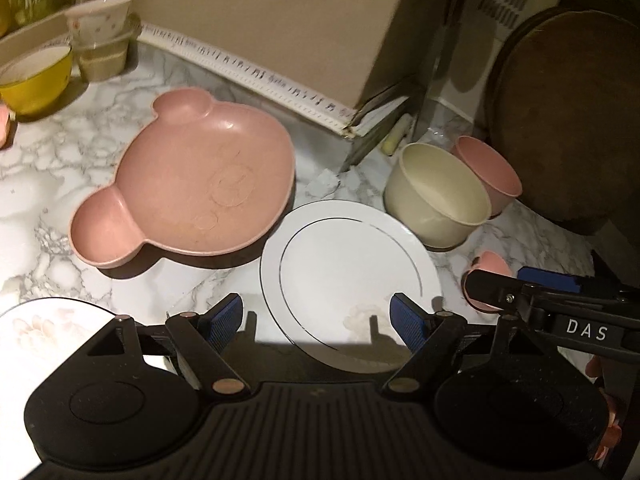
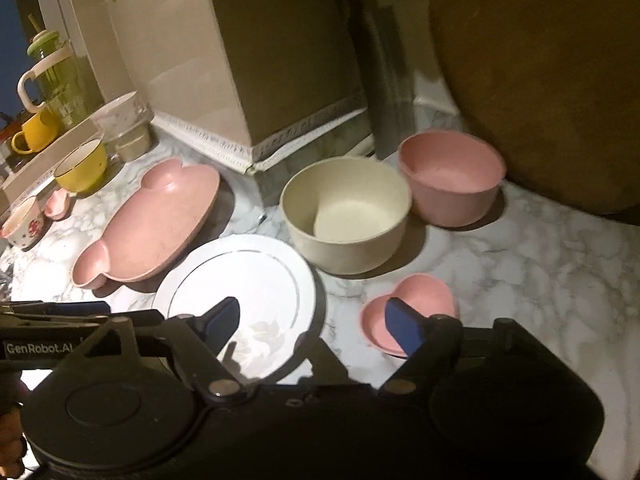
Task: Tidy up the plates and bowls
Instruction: 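Close both grippers on the rim of the small gold-rimmed white plate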
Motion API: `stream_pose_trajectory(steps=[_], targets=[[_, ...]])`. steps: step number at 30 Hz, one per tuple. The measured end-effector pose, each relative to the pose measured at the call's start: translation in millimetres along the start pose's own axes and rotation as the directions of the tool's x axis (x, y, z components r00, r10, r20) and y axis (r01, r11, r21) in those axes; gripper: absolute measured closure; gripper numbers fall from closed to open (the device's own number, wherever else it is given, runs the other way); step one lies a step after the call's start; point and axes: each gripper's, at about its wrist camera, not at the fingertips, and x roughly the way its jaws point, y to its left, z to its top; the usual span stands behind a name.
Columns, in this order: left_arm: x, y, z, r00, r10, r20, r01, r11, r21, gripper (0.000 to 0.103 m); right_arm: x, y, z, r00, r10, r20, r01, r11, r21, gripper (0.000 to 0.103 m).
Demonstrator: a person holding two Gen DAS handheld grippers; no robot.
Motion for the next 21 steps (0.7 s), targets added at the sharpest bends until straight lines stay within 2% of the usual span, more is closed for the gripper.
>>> stream_pose_trajectory(steps=[3,8,12,16,18,21], targets=[[8,7,2,1.0,-0.002,-0.021,0.002,0.999,-0.04,0.023,16,-4,7,0.998,0.048,-0.044,-0.047,0.999,0.013,0.029],[16,16,7,1.0,-0.002,-0.031,0.0,0.997,-0.082,0.024,39,-12,14,0.989,0.094,-0.115,-0.088,0.995,0.054,0.044],[25,23,11,0.998,-0.014,-0.054,0.007,0.991,-0.13,0.039,52,-17,17,0.982,0.117,-0.151,-0.107,0.992,0.074,0.052],[31,31,12,0.997,-0.034,-0.072,0.021,0.983,-0.18,0.045,62,-23,19,0.975,0.141,-0.174,-0.123,0.986,0.108,0.064],[35,34,12,0.996,-0.036,-0.085,0.019,0.981,-0.195,0.062,65,-24,20,0.972,0.148,-0.18,-0.128,0.985,0.118,0.068],[39,40,12,0.995,-0.041,-0.092,0.02,0.974,-0.225,0.069,68,-28,20,0.968,0.164,-0.19,-0.139,0.981,0.137,0.076]])
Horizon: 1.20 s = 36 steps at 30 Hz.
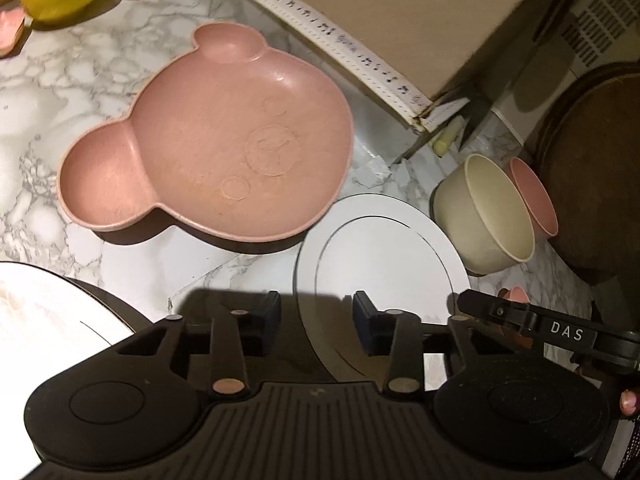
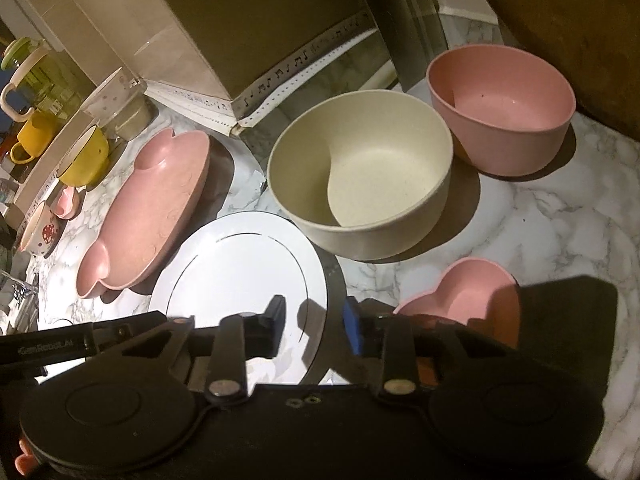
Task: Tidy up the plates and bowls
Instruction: 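Close both grippers on the rim of the small gold-rimmed white plate, then carry the small white plate with both grippers onto the floral plate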
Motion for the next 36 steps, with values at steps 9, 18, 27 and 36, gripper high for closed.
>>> stream_pose_trajectory(steps=[9,18,27,36], targets=[[4,8,6,1.0,-0.029,0.003,0.029,0.999,-0.032,0.085,8,-11,2,0.999,0.032,-0.022,-0.031,0.998,0.048,0.095],[7,16,6,0.999,-0.053,0.002,0.053,0.996,-0.067,0.095,8,-20,1,0.997,0.068,-0.023,-0.065,0.992,0.108,0.096],[-5,15,3,0.997,-0.068,0.023,0.069,0.996,-0.061,0.095,0,-13,-4,0.998,0.066,-0.007,-0.065,0.993,0.097,0.097],[-36,12,-6,0.996,-0.085,0.023,0.086,0.995,-0.042,0.095,-25,-2,-18,0.997,0.071,0.009,-0.071,0.994,0.087,0.097]])
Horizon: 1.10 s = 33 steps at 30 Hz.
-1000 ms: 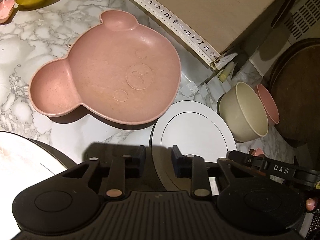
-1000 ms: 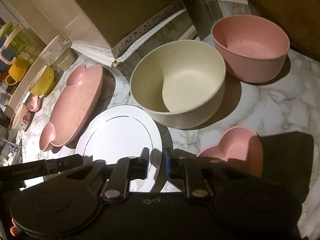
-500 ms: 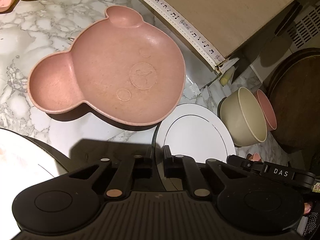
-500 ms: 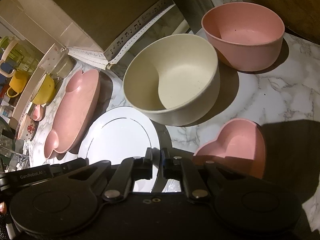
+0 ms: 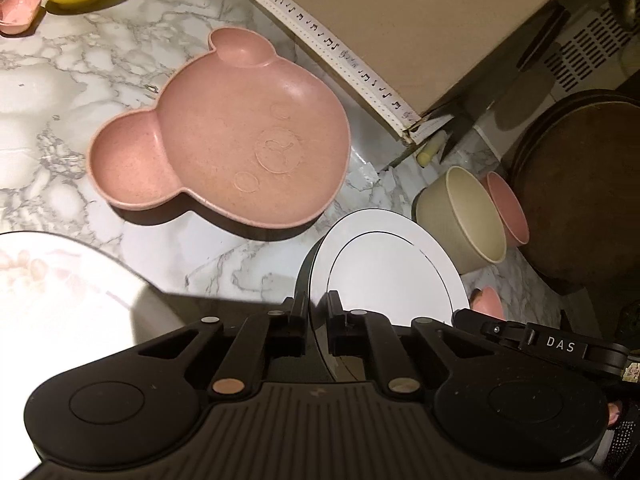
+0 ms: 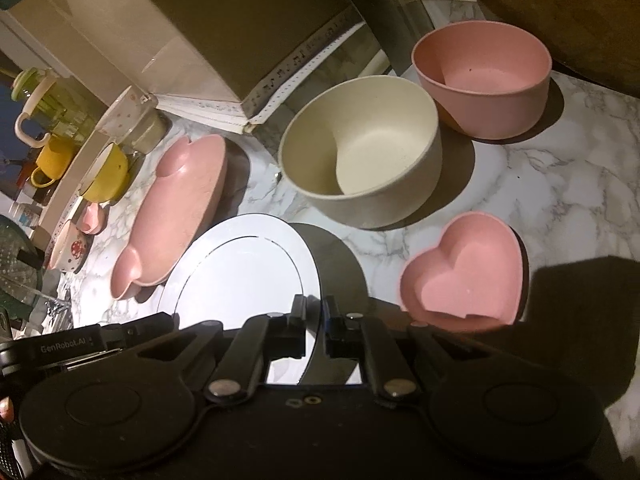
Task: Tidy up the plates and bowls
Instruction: 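Carry the small white plate with both grippers onto the floral plate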
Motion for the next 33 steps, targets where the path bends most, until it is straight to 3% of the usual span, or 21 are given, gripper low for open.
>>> stream_pose_trajectory(steps=[15,33], targets=[[-75,32,-22,0.996,0.054,0.069,-0.053,0.998,-0.017,0.095,-19,63,-26,0.998,0.058,0.003,-0.058,0.993,-0.1,0.097],[-127,125,-67,0.987,0.129,0.092,-0.11,0.976,-0.191,0.095,21,143,-68,0.99,0.102,-0.102,-0.123,0.967,-0.224,0.097]])
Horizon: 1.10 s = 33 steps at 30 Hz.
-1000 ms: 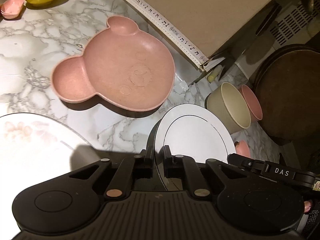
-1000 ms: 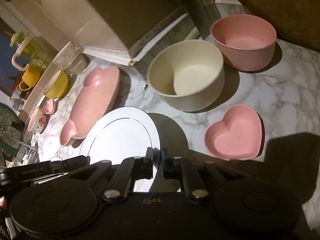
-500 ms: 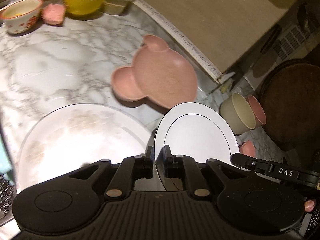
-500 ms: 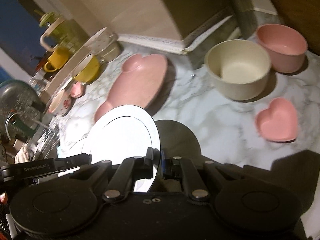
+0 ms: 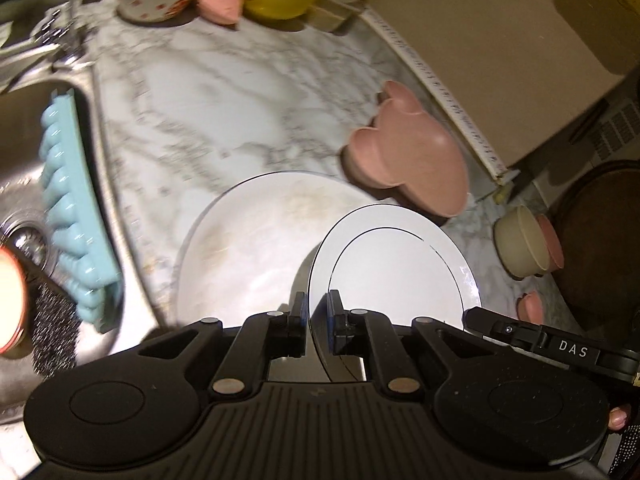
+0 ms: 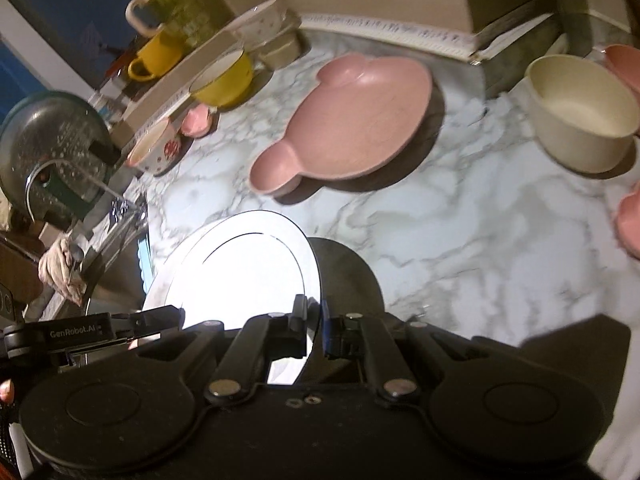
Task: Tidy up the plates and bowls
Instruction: 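Carry the small white plate with both grippers onto the floral plate, then open both grippers to release the small plate on the stack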
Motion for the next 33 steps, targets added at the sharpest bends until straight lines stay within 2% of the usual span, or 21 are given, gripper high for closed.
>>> stream_pose_trajectory(steps=[11,33], targets=[[2,32,-8,1.0,0.004,-0.015,-0.005,0.999,-0.049,0.094,20,23,-7,1.0,-0.012,-0.029,0.011,0.999,-0.043,0.097],[5,41,-6,0.999,0.017,-0.036,-0.019,0.999,-0.05,0.094,31,26,-5,0.999,-0.015,-0.037,0.014,0.999,-0.033,0.099]])
